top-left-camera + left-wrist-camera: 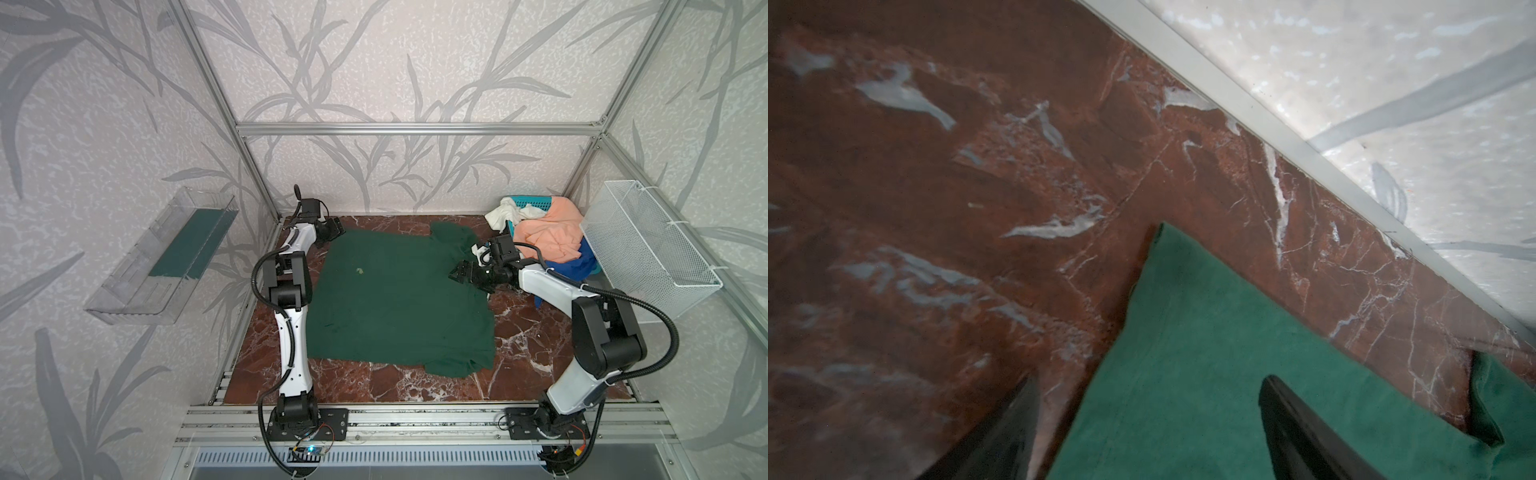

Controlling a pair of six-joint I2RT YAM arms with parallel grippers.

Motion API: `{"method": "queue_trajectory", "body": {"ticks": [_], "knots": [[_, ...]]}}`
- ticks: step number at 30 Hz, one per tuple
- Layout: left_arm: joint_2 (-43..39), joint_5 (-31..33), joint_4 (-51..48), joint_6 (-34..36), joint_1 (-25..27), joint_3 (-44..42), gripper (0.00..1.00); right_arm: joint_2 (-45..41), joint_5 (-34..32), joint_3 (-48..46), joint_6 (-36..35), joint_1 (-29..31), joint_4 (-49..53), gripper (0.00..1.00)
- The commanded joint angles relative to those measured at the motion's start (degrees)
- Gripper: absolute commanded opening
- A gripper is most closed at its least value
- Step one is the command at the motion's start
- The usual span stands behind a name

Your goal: Fold and stack the t-shirts

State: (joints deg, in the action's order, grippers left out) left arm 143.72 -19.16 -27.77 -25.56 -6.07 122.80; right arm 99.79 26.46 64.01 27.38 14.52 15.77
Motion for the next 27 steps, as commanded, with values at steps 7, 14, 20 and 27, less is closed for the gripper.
{"method": "queue_trajectory", "body": {"ticks": [7, 14, 20, 27], "knots": [[8.03, -2.59, -10.31, -0.76, 0.40, 12.71, 0.76, 8.36, 1.25, 11.32, -3.76, -0.29, 5.83, 0.99], [10.15, -3.45, -10.60, -2.07, 0.88, 15.90, 0.66, 13.37, 1.12, 17.00, -4.26, -0.37, 6.43, 0.99], [11.89, -4.07, -12.01, -1.08, 2.06, 18.01, 0.44, 17.02, 0.75, 21.11, -4.57, -0.54, 7.12, 0.99], [11.98, -2.91, -13.59, -0.66, 1.93, 18.76, 0.15, 22.02, -2.39, 28.51, -6.60, -1.25, 9.09, 0.99]]}}
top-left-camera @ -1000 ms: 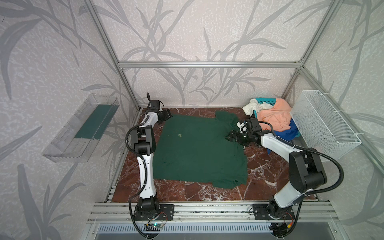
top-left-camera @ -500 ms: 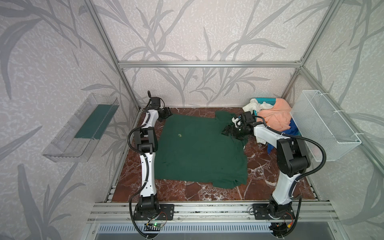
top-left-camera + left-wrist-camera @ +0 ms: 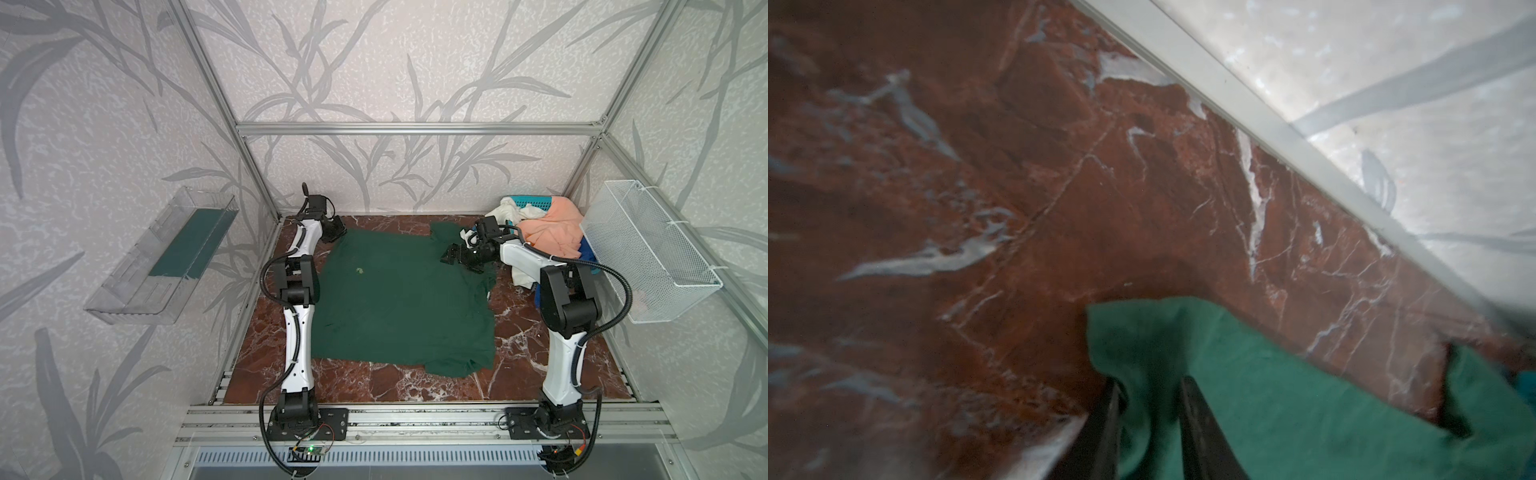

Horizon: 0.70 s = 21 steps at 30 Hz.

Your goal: Fold and stack the t-shirts

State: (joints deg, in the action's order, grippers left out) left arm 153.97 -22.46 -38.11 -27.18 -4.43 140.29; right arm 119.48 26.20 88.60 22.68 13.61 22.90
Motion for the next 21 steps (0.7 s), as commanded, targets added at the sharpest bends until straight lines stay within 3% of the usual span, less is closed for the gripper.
{"method": "queue_trajectory", "body": {"ticks": [1, 3, 13, 18, 21], "knots": [[1.59, 0.68, -3.41, 1.13, 0.30, 1.43, 0.12, 3.39, -2.93, 5.74, -2.48, -0.42, 3.05, 0.99], [1.21, 1.41, -4.08, 1.53, 0.32, 1.56, 0.00, 6.61, -4.45, 11.10, -4.46, -0.60, 6.37, 0.99], [-3.48, 7.50, -7.41, 5.16, -0.75, -0.45, 0.00, 24.80, -12.88, 42.71, -15.02, -0.86, 22.90, 0.99], [-6.56, 10.16, -7.18, 5.76, -1.61, -3.89, 0.00, 34.61, -16.21, 60.61, -16.29, -0.86, 31.65, 0.99], [-7.88, 12.20, -7.60, 5.83, -2.12, -5.16, 0.00, 37.22, -17.89, 65.02, -16.17, -0.86, 31.28, 0.99]]}}
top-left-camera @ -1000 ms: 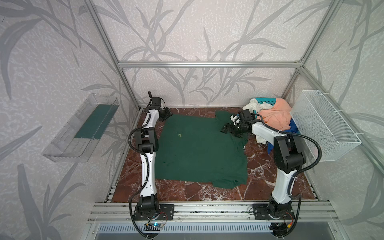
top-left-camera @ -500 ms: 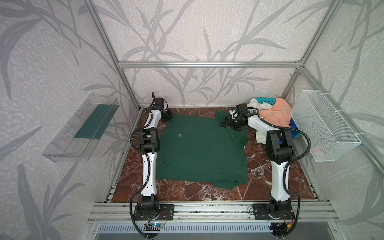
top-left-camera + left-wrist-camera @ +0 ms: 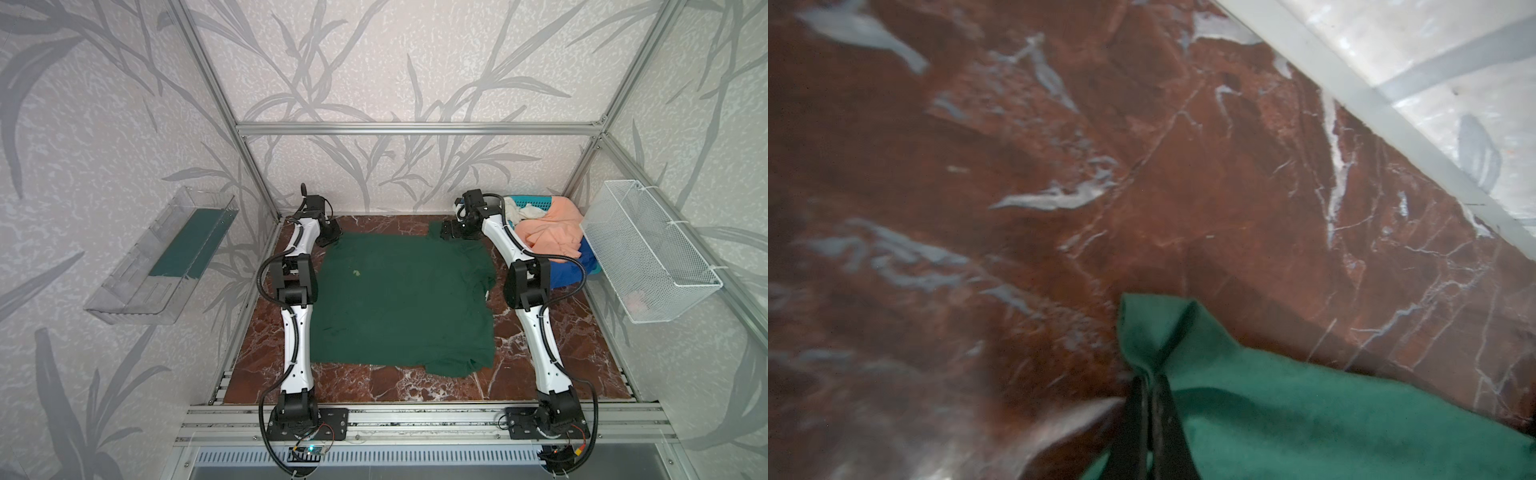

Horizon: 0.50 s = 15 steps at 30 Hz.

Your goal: Fold and stack the t-shirts

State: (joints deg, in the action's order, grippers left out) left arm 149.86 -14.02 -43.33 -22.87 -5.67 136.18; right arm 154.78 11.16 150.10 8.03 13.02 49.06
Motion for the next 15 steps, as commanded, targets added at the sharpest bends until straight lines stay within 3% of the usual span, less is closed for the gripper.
{"method": "queue_trajectory", "body": {"ticks": [1, 9, 15], "knots": [[-4.06, 4.16, -2.47, 1.60, -1.03, -1.34, 0.00, 2.10, -3.34, 3.38, -1.52, -0.27, 3.96, 0.99], [-4.87, 3.91, -3.55, 1.60, -1.57, -1.62, 0.00, 2.76, -8.19, 2.46, -0.39, -0.82, -0.63, 0.99], [-5.02, 3.15, -3.88, 1.78, -1.55, -1.59, 0.00, 4.15, -5.98, 3.10, 4.62, -3.18, -3.19, 1.00]]}}
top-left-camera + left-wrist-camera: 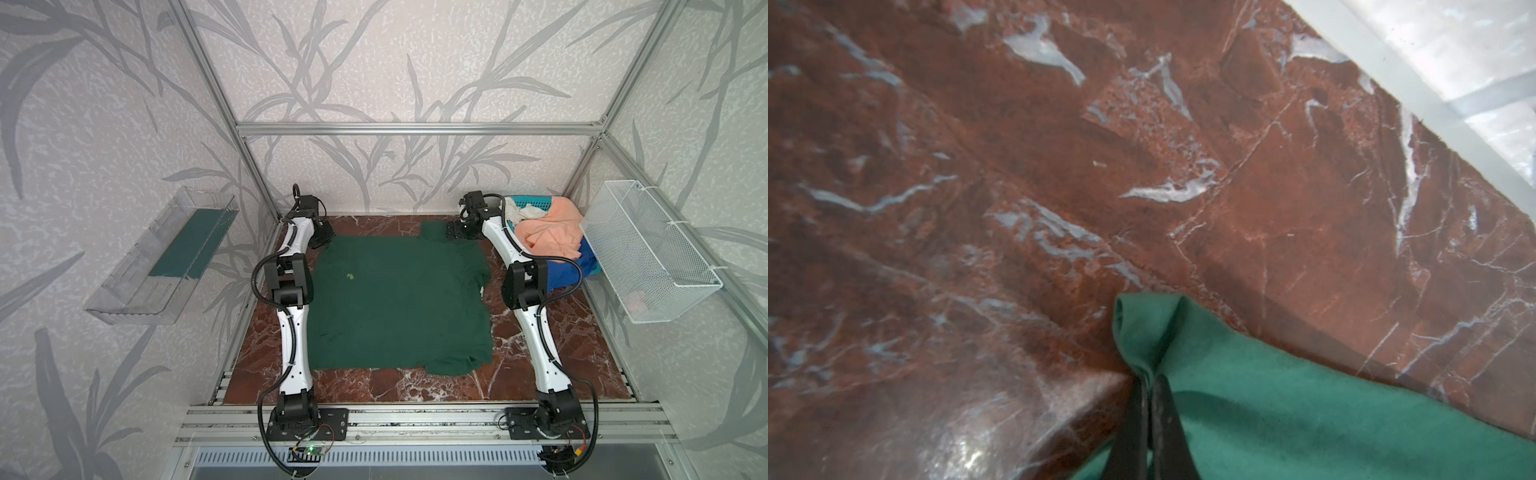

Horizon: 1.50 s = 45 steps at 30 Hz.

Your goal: Fold and stack the t-shirts

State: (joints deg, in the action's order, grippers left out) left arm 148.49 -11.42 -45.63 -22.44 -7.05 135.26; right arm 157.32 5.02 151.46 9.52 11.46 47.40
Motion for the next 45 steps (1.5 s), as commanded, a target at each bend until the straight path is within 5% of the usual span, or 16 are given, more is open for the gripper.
{"method": "queue_trajectory", "body": {"ticks": [1, 13, 19, 24, 30, 45], "knots": [[-3.55, 0.21, -1.57, 1.37, -0.17, -0.70, 0.00, 1.90, 1.50, 1.69, 4.49, -2.11, -1.98, 0.99], [-3.05, -3.98, -0.70, 0.80, -0.21, -0.31, 0.00, 5.17, 11.03, 2.89, 10.62, -3.45, -6.39, 0.88], [-2.33, -4.05, -1.44, 1.50, -0.31, 0.26, 0.00, 6.34, 17.17, 3.28, 11.57, -3.47, -9.21, 0.62], [-1.47, -4.31, -1.79, 1.68, -0.51, 1.04, 0.00, 6.51, 15.30, 3.40, 11.40, -3.68, -9.49, 0.29], [0.21, -4.89, -3.14, 1.74, -1.10, 3.69, 0.00, 6.16, 15.43, 4.19, 10.55, -4.41, -9.30, 0.02], [0.00, -4.50, -3.85, 4.77, -2.02, 5.50, 0.00, -1.95, 14.21, 0.48, 5.75, -4.70, -6.58, 0.00]]}}
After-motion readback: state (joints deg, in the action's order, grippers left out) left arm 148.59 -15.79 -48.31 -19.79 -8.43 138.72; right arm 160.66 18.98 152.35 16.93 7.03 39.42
